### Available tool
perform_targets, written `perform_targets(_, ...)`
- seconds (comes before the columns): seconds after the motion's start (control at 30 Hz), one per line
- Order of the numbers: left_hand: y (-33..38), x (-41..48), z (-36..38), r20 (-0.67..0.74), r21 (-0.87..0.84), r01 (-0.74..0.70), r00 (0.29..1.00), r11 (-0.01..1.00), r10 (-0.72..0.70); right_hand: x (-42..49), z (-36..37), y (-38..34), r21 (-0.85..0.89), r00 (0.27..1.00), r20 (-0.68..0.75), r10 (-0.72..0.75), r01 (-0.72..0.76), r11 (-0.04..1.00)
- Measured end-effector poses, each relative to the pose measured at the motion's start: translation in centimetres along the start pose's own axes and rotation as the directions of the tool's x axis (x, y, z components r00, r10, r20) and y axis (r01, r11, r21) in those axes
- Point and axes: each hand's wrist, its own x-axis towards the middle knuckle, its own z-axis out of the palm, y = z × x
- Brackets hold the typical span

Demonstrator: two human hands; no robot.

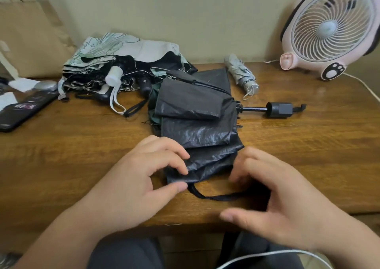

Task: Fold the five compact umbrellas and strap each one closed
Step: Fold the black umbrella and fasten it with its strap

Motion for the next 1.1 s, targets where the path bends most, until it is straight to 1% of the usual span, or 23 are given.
perform_targets(0.07,-0.4,-0.3,-0.4,0.117,0.045,-0.039,0.993,0.998,0.033,-0.1,0.5,-1.3,-0.193,0.996,0.088,-0.022,0.038,0.98)
perform_targets(0.1,-0.6,-0.3,-0.4,0.146,0.061,-0.039,0.989,0.997,0.03,0.0,0.9,-1.9,-0.225,0.993,0.118,-0.017,0.043,0.973)
perform_targets(0.17,-0.9,-0.2,-0.1,0.139,0.075,-0.026,0.99,0.997,0.015,-0.1,1.7,-2.8,-0.207,0.99,0.137,0.036,-0.006,0.978)
perform_targets(0.27,-1.1,0.0,0.5,0.061,0.077,-0.005,0.998,0.997,0.0,-0.5,2.1,-4.4,-0.145,0.971,0.111,0.21,-0.193,0.97)
perform_targets(0.33,-1.0,0.2,0.6,0.022,0.074,0.027,0.999,0.997,-0.028,-0.8,2.1,-5.5,-0.115,0.936,0.095,0.339,-0.328,0.938)
perform_targets(0.4,-0.9,0.5,0.6,-0.002,0.026,0.071,0.998,0.997,-0.07,-1.0,2.4,-6.8,-0.079,0.885,0.107,0.453,-0.447,0.891)
perform_targets(0.43,-0.8,0.6,0.6,-0.014,-0.009,0.088,0.996,0.996,-0.089,-1.1,2.6,-7.0,0.031,0.858,0.133,0.496,-0.504,0.863)
perform_targets(0.47,-0.6,0.8,0.6,-0.029,-0.043,0.103,0.994,0.994,-0.105,-1.1,3.0,-7.0,0.21,0.839,0.165,0.519,-0.544,0.812)
perform_targets(0.5,-0.5,0.9,0.6,-0.05,-0.072,0.117,0.991,0.99,-0.121,-1.1,3.1,-7.1,0.412,0.827,0.198,0.526,-0.557,0.721)
perform_targets(0.53,-0.4,1.1,0.6,-0.065,-0.094,0.127,0.989,0.987,-0.133,-1.3,3.4,-6.9,0.574,0.812,0.236,0.534,-0.56,0.598)
perform_targets(0.57,-0.3,1.1,0.6,-0.074,-0.11,0.131,0.987,0.985,-0.139,-1.4,3.6,-6.6,0.687,0.795,0.283,0.537,-0.558,0.465)
perform_targets(0.6,-0.2,1.1,0.5,-0.07,-0.108,0.124,0.989,0.986,-0.132,-1.6,3.8,-6.3,0.756,0.785,0.338,0.519,-0.555,0.348)
perform_targets(0.63,-0.3,1.1,0.5,-0.057,-0.092,0.102,0.993,0.991,-0.107,-1.6,3.9,-5.9,0.795,0.786,0.391,0.478,-0.55,0.256)
perform_targets(0.67,-0.5,1.0,0.5,-0.036,-0.06,0.067,0.997,0.996,-0.069,-1.5,3.9,-5.6,0.82,0.799,0.427,0.423,-0.54,0.191)
perform_targets(0.7,-0.7,0.9,0.5,-0.012,-0.034,0.025,1.0,0.999,-0.026,-1.5,3.9,-5.3,0.835,0.816,0.444,0.369,-0.527,0.159)
perform_targets(0.8,-0.9,0.6,0.6,0.077,0.005,-0.032,0.996,0.999,0.032,-1.6,3.8,-4.6,0.872,0.877,0.408,0.254,-0.457,0.175)
perform_targets(0.83,-1.1,0.5,0.7,0.091,0.012,-0.054,0.994,0.998,0.053,-1.5,3.6,-4.6,0.891,0.893,0.393,0.217,-0.428,0.15)
perform_targets(0.93,-0.9,0.6,1.0,0.065,0.003,-0.086,0.994,0.996,0.086,-0.4,3.0,-4.8,0.945,0.941,0.326,0.085,-0.327,-0.009)
perform_targets(0.97,-1.0,0.7,1.2,0.043,-0.032,-0.088,0.995,0.996,0.089,0.3,2.7,-4.9,0.955,0.956,0.291,0.04,-0.288,-0.064)
perform_targets(1.0,-0.8,0.8,1.2,0.02,-0.058,-0.063,0.998,0.996,0.064,1.1,2.3,-5.1,0.963,0.966,0.257,0.013,-0.255,-0.091)
perform_targets(1.03,-0.6,1.0,1.3,-0.005,-0.105,-0.03,1.0,0.994,0.029,2.0,2.0,-5.2,0.971,0.974,0.229,0.003,-0.228,-0.077)
perform_targets(1.1,-0.4,1.4,1.5,-0.038,-0.105,0.01,0.999,0.994,-0.014,4.0,1.2,-5.6,0.983,0.983,0.184,0.025,-0.184,0.023)
